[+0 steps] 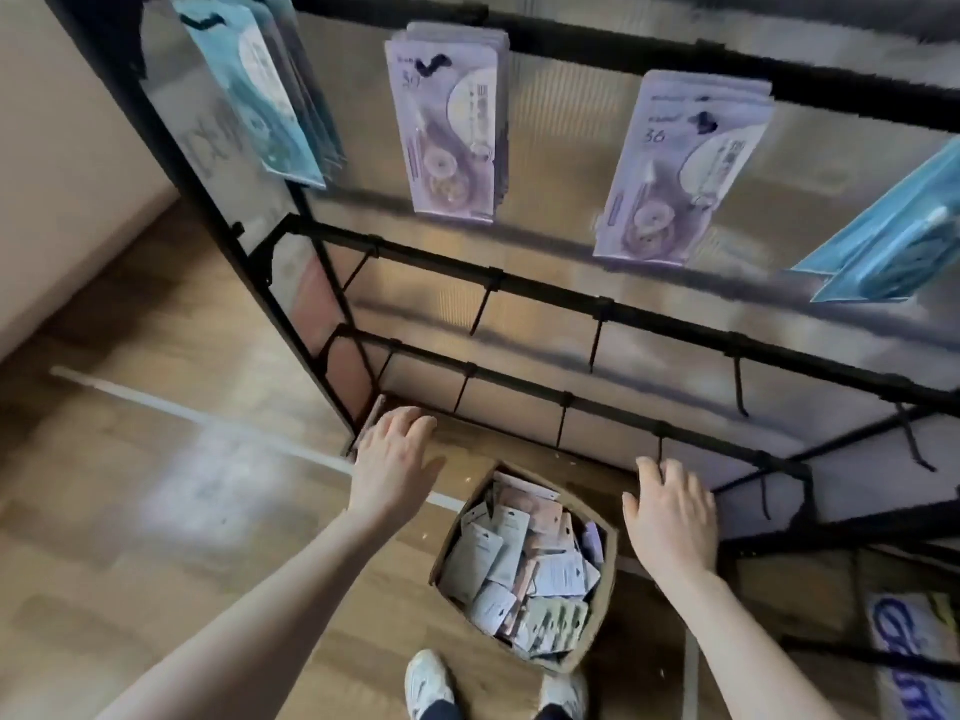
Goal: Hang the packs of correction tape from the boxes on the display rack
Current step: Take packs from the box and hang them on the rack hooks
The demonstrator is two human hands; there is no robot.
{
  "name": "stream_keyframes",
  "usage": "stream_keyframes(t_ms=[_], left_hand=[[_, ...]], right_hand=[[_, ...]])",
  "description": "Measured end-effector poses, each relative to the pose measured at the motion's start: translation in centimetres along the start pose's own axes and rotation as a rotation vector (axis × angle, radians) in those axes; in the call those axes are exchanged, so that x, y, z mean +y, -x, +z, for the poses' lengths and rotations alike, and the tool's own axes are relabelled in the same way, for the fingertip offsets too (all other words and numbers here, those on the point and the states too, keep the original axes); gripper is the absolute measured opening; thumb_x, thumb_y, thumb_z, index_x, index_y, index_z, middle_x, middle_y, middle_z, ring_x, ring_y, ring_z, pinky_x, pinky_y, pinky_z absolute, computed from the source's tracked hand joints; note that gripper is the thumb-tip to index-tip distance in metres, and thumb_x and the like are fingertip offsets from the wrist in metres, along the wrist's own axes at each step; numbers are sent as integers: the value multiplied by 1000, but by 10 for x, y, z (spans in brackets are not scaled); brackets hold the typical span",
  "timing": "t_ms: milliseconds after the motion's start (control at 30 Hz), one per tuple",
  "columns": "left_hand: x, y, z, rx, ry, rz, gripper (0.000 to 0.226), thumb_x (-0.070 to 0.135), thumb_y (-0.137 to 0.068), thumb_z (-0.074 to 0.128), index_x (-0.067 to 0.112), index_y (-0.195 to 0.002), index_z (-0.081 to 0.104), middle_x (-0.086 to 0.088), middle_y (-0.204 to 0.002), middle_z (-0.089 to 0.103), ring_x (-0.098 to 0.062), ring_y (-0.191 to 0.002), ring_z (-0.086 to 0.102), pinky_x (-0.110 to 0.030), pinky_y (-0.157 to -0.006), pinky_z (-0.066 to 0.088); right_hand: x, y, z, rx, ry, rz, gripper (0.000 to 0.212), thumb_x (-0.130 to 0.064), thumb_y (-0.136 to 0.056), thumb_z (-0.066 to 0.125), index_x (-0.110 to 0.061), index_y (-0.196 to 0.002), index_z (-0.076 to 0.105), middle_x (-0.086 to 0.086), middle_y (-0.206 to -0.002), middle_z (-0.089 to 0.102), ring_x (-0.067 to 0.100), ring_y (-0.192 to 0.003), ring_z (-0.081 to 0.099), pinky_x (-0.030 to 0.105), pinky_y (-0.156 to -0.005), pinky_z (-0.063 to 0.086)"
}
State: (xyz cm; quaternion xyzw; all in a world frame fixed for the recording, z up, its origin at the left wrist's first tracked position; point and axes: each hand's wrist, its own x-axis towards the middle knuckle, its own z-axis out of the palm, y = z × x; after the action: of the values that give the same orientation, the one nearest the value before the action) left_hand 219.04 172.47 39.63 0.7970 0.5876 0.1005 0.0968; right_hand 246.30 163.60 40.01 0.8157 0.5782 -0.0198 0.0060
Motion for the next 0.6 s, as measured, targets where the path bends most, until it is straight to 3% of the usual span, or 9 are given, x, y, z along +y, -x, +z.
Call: stream_keyframes(t_ms=[167, 300, 467, 600], left_hand=[[-8, 11, 94, -182, 25, -74, 48, 33, -85, 62, 14, -128, 50, -8, -135, 46, -28, -127, 39, -42, -101, 35], [-16, 21, 174, -303, 48, -106, 47, 29, -86, 60, 12, -129, 49, -10, -136, 46, -32, -127, 38, -42, -103, 32], [-25, 35, 271, -413, 55, -115, 43, 24, -86, 59, 8, -125, 51, -12, -132, 49, -32, -121, 42, -41, -97, 36], [-31, 39, 344, -530, 2, -62, 54, 24, -85, 60, 10, -134, 42, -9, -140, 40, -29, -128, 35, -38, -103, 32]], right_hand=[[11, -4, 90, -123, 6, 10, 41, -19, -73, 73, -6, -110, 61, 19, -96, 61, 38, -87, 58, 42, -73, 47], [23, -6, 171, -225, -9, 12, 35, -16, -78, 67, -7, -111, 59, 19, -99, 59, 39, -91, 56, 43, -76, 46], [32, -9, 266, -402, 5, -26, 46, -25, -90, 54, -13, -132, 42, 14, -125, 50, 32, -114, 47, 40, -94, 39], [36, -17, 343, -484, -37, -32, 47, -28, -94, 48, -13, -137, 36, 13, -131, 45, 30, -120, 43, 38, -96, 39]])
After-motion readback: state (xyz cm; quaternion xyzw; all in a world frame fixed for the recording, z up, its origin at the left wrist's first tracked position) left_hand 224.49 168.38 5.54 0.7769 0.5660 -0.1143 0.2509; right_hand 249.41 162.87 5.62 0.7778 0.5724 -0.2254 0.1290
